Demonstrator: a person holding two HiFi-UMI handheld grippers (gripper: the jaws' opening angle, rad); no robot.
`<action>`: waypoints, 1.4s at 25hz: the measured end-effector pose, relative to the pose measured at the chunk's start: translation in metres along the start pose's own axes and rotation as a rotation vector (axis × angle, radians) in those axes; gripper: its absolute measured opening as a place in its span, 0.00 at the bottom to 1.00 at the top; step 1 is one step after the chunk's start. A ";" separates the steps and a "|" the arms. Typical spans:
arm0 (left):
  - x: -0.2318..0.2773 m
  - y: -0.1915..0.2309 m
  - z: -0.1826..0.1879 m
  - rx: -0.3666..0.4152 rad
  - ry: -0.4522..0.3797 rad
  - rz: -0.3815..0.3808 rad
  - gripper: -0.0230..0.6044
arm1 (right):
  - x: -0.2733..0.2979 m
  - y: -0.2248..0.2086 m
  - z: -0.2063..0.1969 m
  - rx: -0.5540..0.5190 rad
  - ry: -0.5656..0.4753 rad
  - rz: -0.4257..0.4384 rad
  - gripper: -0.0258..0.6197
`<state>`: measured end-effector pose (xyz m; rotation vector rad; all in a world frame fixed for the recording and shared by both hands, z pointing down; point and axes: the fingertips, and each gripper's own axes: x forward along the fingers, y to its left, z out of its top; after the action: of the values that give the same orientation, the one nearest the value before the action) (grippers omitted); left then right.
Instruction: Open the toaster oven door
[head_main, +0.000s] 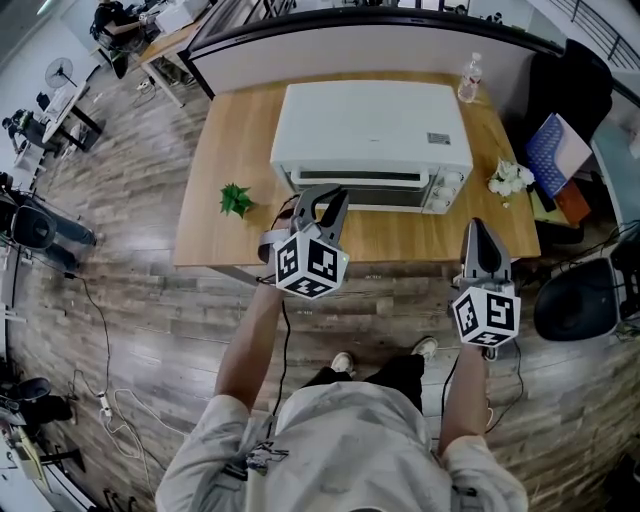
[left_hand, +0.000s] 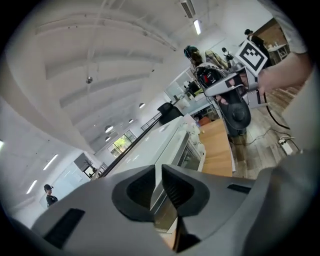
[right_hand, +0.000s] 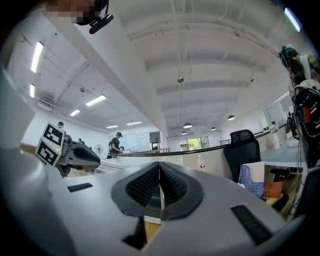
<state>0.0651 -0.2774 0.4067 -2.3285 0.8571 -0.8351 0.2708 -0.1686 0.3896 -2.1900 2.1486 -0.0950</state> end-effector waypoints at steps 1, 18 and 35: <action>0.003 -0.001 -0.001 0.021 0.014 -0.017 0.13 | 0.000 0.000 0.000 0.000 0.001 0.000 0.08; 0.048 -0.018 -0.024 0.294 0.192 -0.246 0.28 | -0.006 -0.010 -0.008 -0.013 0.027 -0.020 0.08; 0.059 -0.022 -0.030 0.331 0.272 -0.333 0.22 | -0.018 -0.010 -0.010 -0.020 0.036 -0.037 0.08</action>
<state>0.0888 -0.3112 0.4623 -2.1169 0.3929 -1.3472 0.2793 -0.1506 0.4010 -2.2557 2.1370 -0.1163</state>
